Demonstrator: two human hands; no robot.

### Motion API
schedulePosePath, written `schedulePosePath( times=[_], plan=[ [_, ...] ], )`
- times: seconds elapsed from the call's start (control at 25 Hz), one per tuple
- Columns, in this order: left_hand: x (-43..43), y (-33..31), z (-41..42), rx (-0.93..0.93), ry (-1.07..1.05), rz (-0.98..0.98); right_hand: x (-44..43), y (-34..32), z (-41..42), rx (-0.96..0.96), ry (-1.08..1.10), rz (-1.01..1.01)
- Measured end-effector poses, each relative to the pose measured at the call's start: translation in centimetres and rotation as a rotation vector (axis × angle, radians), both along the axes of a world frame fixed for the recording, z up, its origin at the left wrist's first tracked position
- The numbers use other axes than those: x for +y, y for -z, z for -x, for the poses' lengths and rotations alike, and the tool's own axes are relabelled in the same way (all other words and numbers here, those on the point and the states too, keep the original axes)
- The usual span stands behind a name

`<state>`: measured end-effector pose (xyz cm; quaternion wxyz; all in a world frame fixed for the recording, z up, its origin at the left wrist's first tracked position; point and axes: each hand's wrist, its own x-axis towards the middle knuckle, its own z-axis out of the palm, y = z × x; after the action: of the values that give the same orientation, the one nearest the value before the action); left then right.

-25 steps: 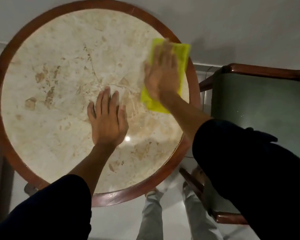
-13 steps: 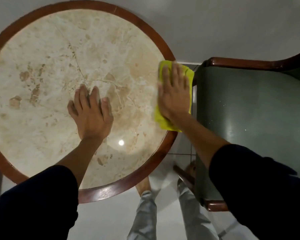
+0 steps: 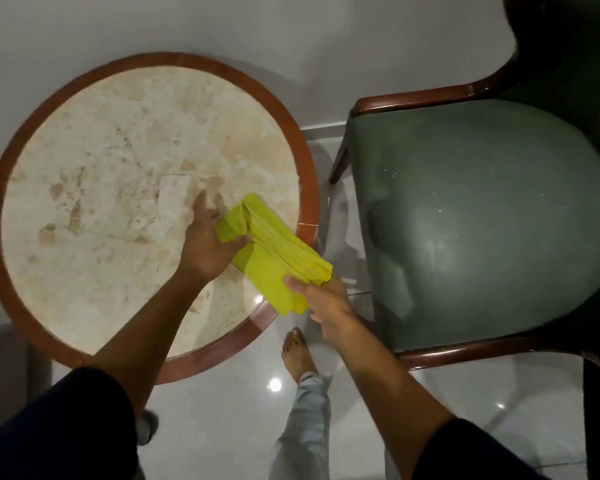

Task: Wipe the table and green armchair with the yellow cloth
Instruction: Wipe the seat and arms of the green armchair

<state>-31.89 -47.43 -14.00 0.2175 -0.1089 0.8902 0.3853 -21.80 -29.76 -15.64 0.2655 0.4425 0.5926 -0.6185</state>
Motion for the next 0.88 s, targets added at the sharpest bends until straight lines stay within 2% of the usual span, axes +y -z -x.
schedulePosePath(
  times=[0.12,0.2,0.24,0.4,0.48,0.52,0.56,0.64,0.68,0.76,0.88],
  plan=[
    [1.5,-1.5,0.1,-0.192,-0.201,-0.161,1.6,-0.5,0.5,0.113,0.168,0.042],
    [3.8,-2.7,-0.5,-0.319,-0.206,-0.251,5.3,-1.8,0.6,0.192,0.207,0.054],
    [5.6,-3.0,-1.1,-0.344,-0.187,-0.279,7.9,-2.8,0.5,0.210,0.190,-0.009],
    [17.6,-2.6,-3.2,-0.289,-0.074,-0.404,20.1,-5.5,0.1,0.114,-0.094,-0.577],
    [23.7,-1.9,-4.2,-0.354,-0.111,-0.462,24.8,-6.7,1.6,0.066,-0.201,-0.843],
    [26.1,-1.4,-4.7,-0.370,-0.116,-0.439,26.5,-6.9,2.6,0.086,-0.234,-0.964],
    [28.2,-1.0,-4.9,-0.354,-0.035,-0.314,28.2,-6.6,3.4,0.113,-0.239,-1.079],
    [29.4,-0.5,-4.8,-0.162,0.243,0.102,29.4,-5.5,4.4,0.151,-0.135,-1.214],
    [29.1,-0.5,-4.1,-0.013,0.323,0.225,29.0,-4.5,4.4,0.153,-0.057,-1.213],
    [27.7,-0.6,-1.6,0.213,0.429,0.275,26.3,-1.7,4.1,0.055,0.011,-1.100],
    [23.6,0.8,2.2,0.392,0.649,0.420,22.1,2.1,5.7,-0.064,-0.021,-0.986]
  ],
)
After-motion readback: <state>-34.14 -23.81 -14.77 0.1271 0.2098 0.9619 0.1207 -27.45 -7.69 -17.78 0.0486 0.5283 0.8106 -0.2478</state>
